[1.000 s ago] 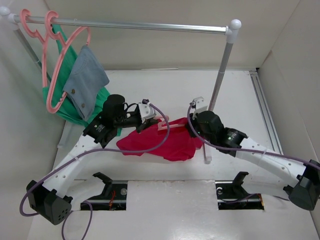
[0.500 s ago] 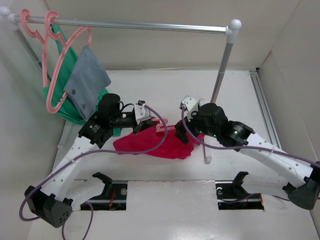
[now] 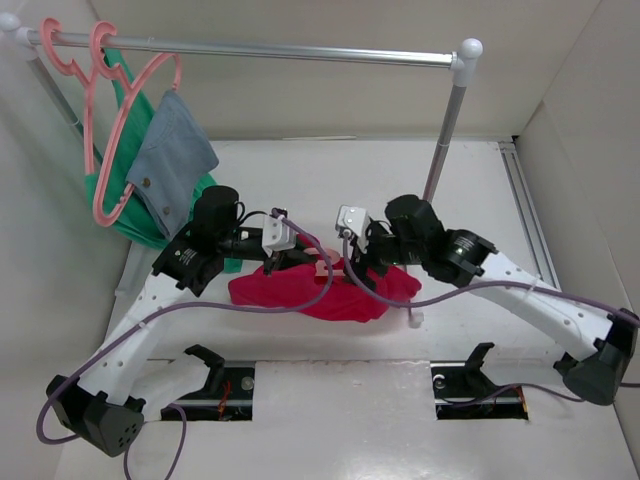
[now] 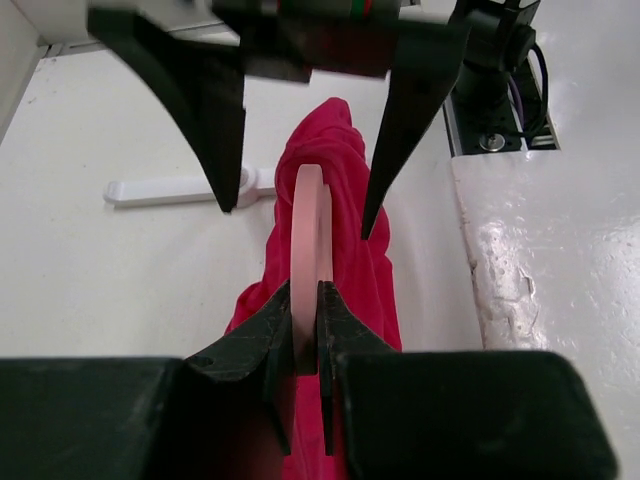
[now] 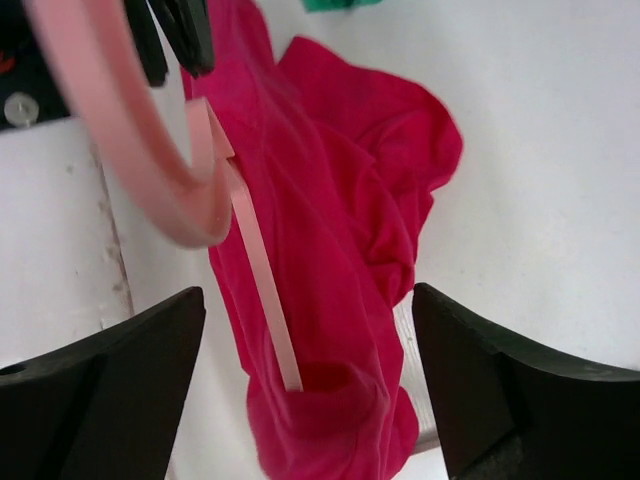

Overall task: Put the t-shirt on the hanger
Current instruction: Place tshirt on hanger

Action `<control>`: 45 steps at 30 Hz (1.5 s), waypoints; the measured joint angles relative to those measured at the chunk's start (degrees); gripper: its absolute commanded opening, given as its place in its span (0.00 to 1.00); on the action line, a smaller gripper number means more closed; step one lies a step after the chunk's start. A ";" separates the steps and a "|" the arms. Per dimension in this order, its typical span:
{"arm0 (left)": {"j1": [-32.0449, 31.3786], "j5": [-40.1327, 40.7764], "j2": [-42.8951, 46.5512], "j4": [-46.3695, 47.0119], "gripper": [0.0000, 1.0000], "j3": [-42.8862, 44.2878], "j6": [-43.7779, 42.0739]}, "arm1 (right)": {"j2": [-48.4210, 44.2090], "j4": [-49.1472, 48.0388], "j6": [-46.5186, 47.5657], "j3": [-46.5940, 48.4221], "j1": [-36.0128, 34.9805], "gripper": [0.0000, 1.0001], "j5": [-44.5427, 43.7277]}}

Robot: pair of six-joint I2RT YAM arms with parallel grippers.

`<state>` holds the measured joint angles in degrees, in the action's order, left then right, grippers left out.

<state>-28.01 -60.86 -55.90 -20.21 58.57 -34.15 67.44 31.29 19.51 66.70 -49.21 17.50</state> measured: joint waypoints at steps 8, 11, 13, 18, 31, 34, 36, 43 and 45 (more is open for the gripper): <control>0.00 -0.70 0.17 1.07 0.00 0.17 1.79 | 6.73 -0.66 5.55 -0.07 0.00 0.50 5.79; 0.02 -0.50 0.50 1.60 0.00 0.17 2.67 | 7.91 -2.25 6.01 -0.11 0.00 0.17 7.45; 0.22 -0.13 0.63 2.40 0.00 0.20 2.99 | 8.31 -2.78 6.38 -0.13 -0.20 0.00 8.28; 0.33 1.95 1.27 2.69 0.61 0.20 2.58 | 6.82 -4.09 6.25 -2.29 -0.37 0.00 8.33; 14.19 9.88 -0.70 -17.18 0.96 -0.15 -21.20 | -9.88 2.08 6.67 -6.88 7.43 0.00 11.67; 16.65 10.82 -3.45 -20.06 0.82 -1.27 -26.29 | -10.64 4.92 6.91 -6.40 8.13 0.00 12.83; 17.07 11.39 -4.48 -21.94 0.63 -2.21 -29.14 | -10.56 7.26 7.54 -5.53 8.76 0.00 13.25; 17.33 13.60 -5.11 -26.01 0.00 -3.02 -35.69 | -10.64 13.92 9.62 -0.79 13.81 0.00 14.78; 17.99 14.08 -5.18 -26.23 0.00 -3.37 -36.35 | -10.88 15.67 10.12 0.68 15.56 0.00 15.10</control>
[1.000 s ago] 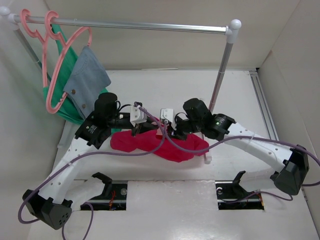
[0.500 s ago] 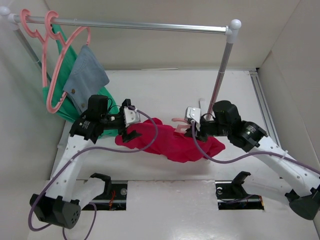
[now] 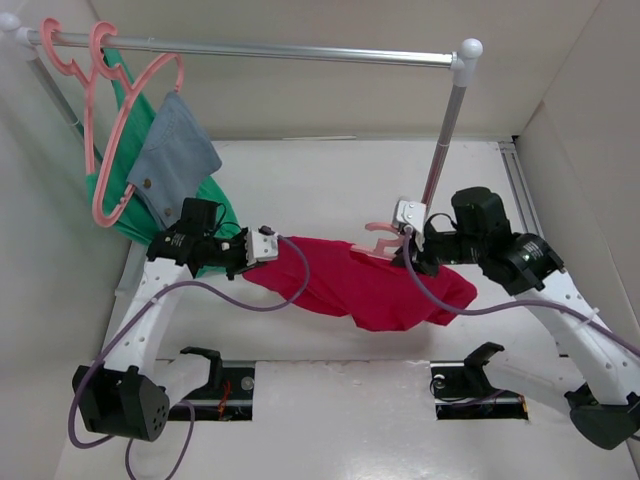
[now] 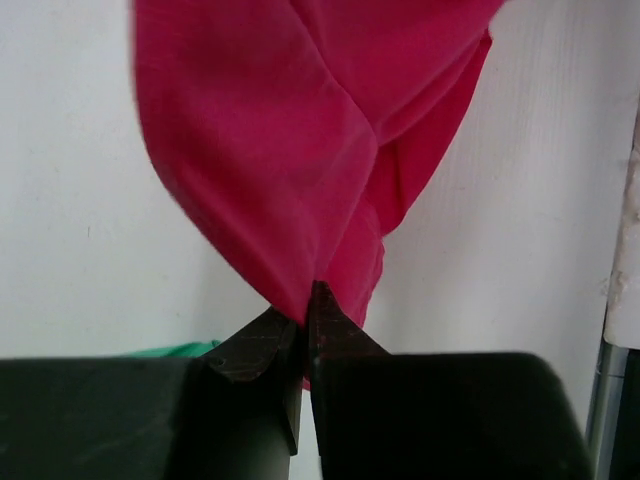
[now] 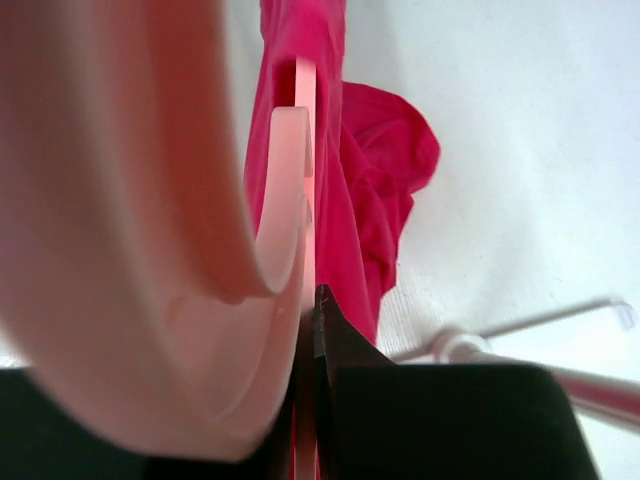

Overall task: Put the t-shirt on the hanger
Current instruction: Place tshirt on hanger, then hang the hanger with tshirt onto the clothesline

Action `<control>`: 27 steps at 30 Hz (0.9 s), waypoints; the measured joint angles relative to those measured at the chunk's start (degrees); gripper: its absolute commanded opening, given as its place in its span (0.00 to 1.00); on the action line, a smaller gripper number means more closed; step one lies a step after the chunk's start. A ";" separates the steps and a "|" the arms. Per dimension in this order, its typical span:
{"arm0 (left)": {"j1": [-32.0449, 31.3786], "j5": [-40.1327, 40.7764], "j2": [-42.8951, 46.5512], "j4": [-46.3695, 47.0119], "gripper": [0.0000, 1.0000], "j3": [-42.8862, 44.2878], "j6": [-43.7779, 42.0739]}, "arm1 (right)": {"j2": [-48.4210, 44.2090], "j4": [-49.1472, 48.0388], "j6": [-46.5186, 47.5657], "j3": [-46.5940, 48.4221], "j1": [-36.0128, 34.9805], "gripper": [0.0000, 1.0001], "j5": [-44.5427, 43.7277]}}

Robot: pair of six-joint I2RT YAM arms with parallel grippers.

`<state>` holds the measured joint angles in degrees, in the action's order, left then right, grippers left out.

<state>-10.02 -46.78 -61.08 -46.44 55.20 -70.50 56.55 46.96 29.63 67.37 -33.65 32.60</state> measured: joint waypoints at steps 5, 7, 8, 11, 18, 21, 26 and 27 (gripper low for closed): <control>3.58 1.55 -0.11 1.62 0.00 -2.40 0.11 | -0.52 4.76 1.27 4.90 2.80 0.00 0.28; 4.24 2.75 -0.31 3.26 0.00 -3.89 0.72 | -0.66 6.62 1.66 7.13 3.28 0.00 0.13; 4.48 3.23 -0.37 4.22 0.00 -4.70 1.03 | -0.63 7.63 1.70 8.31 3.30 0.00 -0.09; 4.50 4.26 -0.42 6.40 0.00 -7.19 1.95 | -0.70 10.36 1.97 11.47 3.30 0.00 -1.14; 4.61 3.72 -0.72 8.72 0.63 -7.56 4.81 | -0.37 12.87 1.44 15.61 3.32 0.00 -2.84; 4.81 2.36 -0.81 8.76 0.83 -6.03 6.21 | 1.29 13.20 -0.39 18.75 3.32 0.00 -4.33; 4.81 -0.33 -0.07 9.73 1.00 -4.02 9.07 | 8.24 15.63 -5.38 31.98 3.32 0.00 -10.91; 4.61 -0.48 0.55 10.43 1.00 -4.02 10.60 | 9.57 15.65 -6.34 34.73 3.32 0.00 -12.31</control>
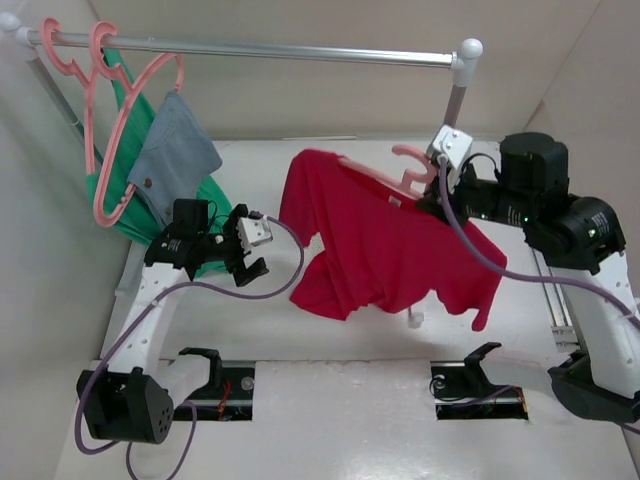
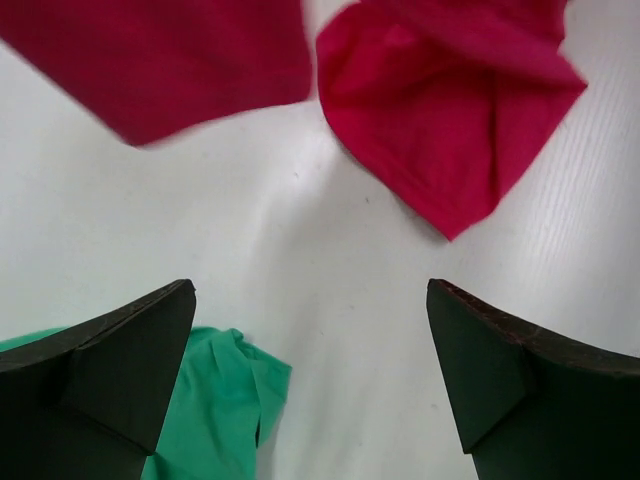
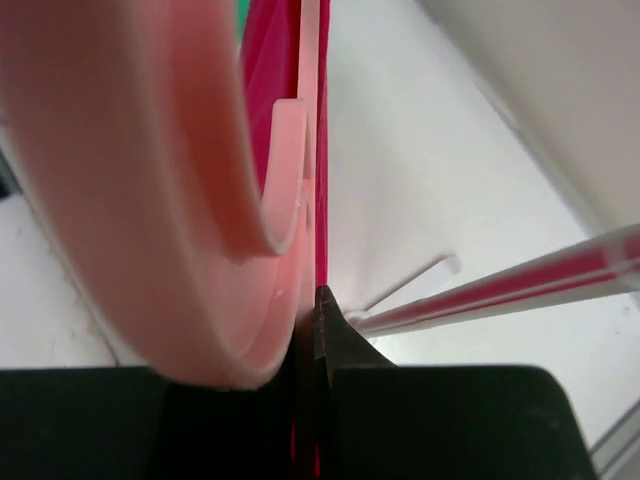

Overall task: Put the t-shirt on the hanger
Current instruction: Hang the hanger with tshirt onto the clothesline

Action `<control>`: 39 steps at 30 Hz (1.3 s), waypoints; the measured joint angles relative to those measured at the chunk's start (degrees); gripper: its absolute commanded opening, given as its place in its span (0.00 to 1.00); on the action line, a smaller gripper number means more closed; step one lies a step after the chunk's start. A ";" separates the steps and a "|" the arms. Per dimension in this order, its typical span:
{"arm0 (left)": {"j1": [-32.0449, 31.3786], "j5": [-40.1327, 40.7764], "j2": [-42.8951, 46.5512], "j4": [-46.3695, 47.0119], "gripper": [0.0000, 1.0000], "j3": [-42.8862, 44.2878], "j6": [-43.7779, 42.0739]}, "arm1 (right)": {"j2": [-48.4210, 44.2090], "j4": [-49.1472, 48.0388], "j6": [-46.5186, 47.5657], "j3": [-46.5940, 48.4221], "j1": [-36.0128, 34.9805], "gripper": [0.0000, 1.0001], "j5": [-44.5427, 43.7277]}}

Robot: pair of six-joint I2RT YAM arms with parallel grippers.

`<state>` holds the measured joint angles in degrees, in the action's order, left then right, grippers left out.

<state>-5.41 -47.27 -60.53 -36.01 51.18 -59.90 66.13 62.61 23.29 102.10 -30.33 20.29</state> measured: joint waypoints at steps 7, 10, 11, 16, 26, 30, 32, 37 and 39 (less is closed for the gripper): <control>-1.31 0.74 7.08 9.14 1.00 -2.40 8.98 | 6.82 1.11 -5.77 15.96 -0.02 0.00 -10.03; -1.40 0.83 8.33 10.80 1.00 -4.00 11.30 | 8.46 0.31 -7.45 20.92 -0.79 0.00 -14.36; -1.40 0.83 8.35 11.04 1.00 -4.35 11.93 | 8.96 -0.39 -8.04 22.21 -1.27 0.00 -16.06; -1.40 0.79 8.35 11.80 1.00 -5.73 14.60 | 11.52 -5.38 -9.88 25.94 -2.34 0.00 -22.51; -1.40 0.79 10.03 13.64 1.00 -6.93 17.07 | 17.53 -15.52 -12.17 24.35 -1.60 0.00 -27.06; -1.40 0.81 10.05 13.75 1.00 -6.95 17.38 | 17.14 -20.33 -13.18 18.08 -1.53 0.00 -28.30; -1.40 0.81 10.21 14.01 1.00 -7.21 17.40 | 16.65 -23.47 -14.01 14.40 -1.51 0.00 -28.68; -1.40 0.81 10.95 13.99 1.00 -8.76 17.53 | 13.33 -30.27 -15.37 7.52 -1.51 0.13 -28.59; -1.40 0.83 11.02 13.99 1.00 -9.22 17.55 | 11.43 -31.89 -15.82 4.98 -1.51 0.61 -27.98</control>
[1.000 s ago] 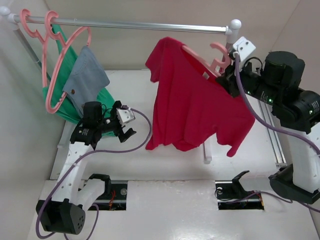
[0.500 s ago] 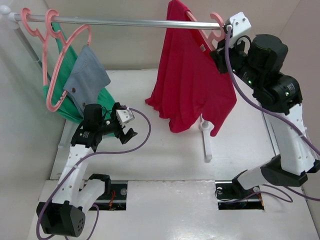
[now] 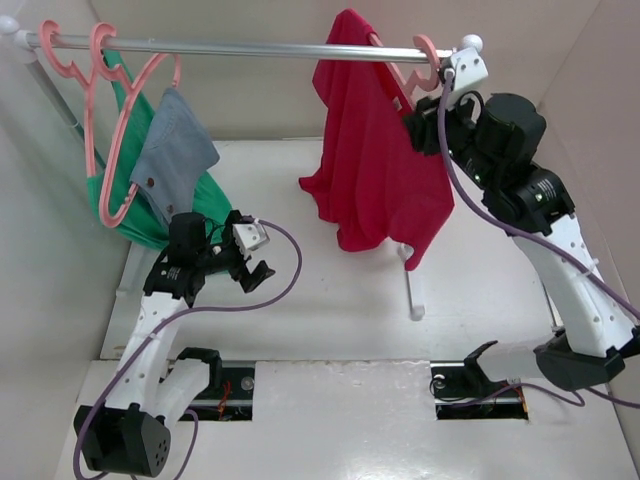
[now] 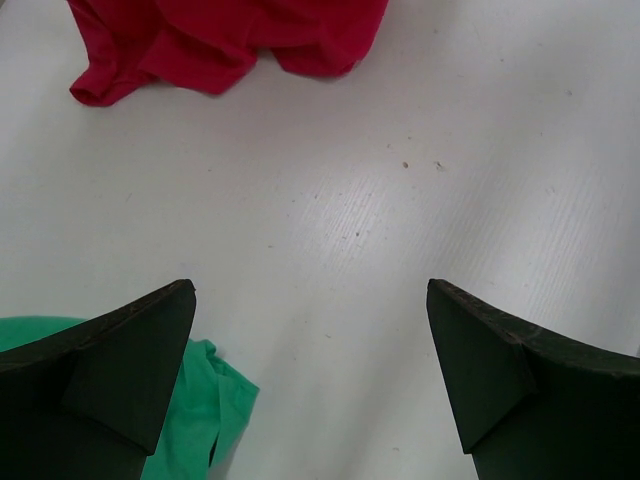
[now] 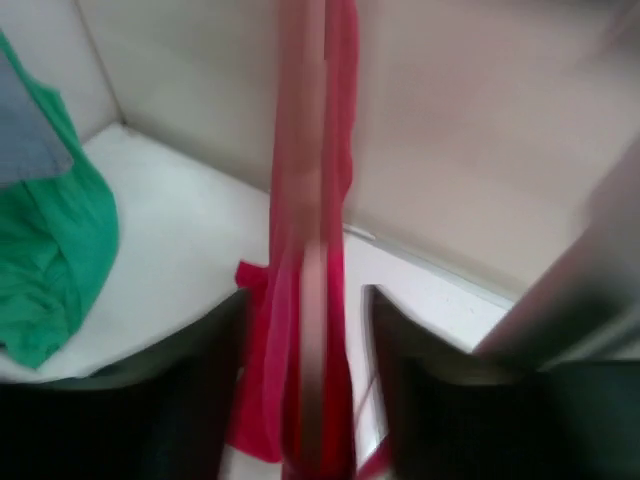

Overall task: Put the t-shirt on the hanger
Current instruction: Hang the hanger with tshirt onto the clothesline

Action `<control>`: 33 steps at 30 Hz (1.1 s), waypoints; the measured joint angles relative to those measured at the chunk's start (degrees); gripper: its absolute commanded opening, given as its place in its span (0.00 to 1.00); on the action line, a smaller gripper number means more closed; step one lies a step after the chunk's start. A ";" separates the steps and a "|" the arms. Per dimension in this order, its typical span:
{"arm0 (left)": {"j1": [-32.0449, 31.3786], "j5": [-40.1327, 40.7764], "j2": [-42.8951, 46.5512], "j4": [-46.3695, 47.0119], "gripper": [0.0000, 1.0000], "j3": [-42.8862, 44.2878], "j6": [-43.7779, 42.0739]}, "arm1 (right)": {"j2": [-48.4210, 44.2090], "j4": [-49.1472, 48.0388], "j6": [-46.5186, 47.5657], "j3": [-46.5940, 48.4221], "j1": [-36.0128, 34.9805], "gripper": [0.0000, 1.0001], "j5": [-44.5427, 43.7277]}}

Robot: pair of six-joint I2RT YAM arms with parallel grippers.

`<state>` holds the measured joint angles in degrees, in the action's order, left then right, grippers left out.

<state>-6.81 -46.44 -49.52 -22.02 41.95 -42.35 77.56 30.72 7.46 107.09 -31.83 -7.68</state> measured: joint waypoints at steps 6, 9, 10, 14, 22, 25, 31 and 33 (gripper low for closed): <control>0.00 0.00 1.09 0.66 1.00 -1.77 0.79 | -6.56 -0.39 2.34 -7.82 -0.94 1.00 3.78; 0.00 0.22 2.27 1.92 1.00 -4.17 2.29 | -10.84 0.98 4.02 -9.94 -1.84 1.00 3.56; 0.00 0.46 2.86 2.45 1.00 -5.29 2.86 | -12.44 1.27 4.46 -10.49 -2.05 1.00 3.58; 0.00 2.34 5.68 5.05 1.00 -9.51 5.49 | -21.29 2.54 6.38 -12.68 -2.34 1.00 3.61; 0.00 6.29 11.41 11.34 1.00 -14.62 11.04 | -38.14 3.67 5.95 -20.20 -2.38 1.00 1.03; 0.00 6.67 12.15 13.55 1.00 -15.32 13.42 | -42.21 6.86 -1.22 -27.12 -2.38 1.00 -9.84; 0.00 7.67 12.74 18.82 1.00 -16.98 18.53 | -48.76 17.79 -17.49 -45.05 -2.38 1.00 -26.69; 0.00 8.37 13.49 20.26 1.00 -18.34 20.70 | -51.74 19.61 -20.98 -50.21 -2.38 1.00 -29.09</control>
<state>-6.81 -38.06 -36.03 -1.76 23.62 -21.65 25.82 50.33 -13.52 56.88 -34.22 -36.77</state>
